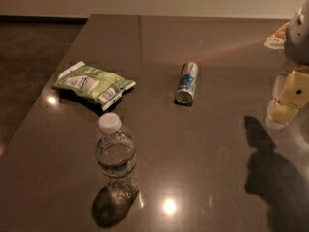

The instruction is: Place redbull can upright

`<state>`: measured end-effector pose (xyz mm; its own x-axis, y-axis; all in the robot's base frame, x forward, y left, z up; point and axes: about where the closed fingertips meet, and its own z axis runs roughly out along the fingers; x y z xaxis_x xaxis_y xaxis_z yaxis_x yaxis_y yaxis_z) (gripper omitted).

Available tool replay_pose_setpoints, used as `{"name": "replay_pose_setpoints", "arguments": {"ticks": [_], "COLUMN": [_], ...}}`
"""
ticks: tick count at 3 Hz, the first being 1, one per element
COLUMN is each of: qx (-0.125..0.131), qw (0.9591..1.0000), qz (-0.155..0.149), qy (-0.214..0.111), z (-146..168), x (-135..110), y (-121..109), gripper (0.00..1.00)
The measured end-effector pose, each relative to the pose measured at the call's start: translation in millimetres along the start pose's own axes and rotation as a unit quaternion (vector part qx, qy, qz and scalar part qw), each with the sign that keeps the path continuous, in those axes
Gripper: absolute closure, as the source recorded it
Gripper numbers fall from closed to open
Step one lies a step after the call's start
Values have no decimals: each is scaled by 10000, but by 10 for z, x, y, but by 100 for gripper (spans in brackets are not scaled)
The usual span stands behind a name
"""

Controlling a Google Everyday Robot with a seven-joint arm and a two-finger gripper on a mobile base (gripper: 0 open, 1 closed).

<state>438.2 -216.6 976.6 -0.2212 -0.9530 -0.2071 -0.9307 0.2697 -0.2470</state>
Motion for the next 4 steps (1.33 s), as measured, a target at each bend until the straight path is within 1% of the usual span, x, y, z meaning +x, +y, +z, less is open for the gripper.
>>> {"name": "replay_pose_setpoints", "arguments": {"ticks": [1,2,3,4], "qx": [6,16,32,-19], "qw": [10000,9997,9972,9892], "qz": [-54,-240,-721,-1422], "qy": [-22,-96,-216,-354], "z": [13,62,254,510], "x": [-26,-113,-315,-587], "y": [-22,-95,-328,-619], "gripper": [0,0,0,0]}}
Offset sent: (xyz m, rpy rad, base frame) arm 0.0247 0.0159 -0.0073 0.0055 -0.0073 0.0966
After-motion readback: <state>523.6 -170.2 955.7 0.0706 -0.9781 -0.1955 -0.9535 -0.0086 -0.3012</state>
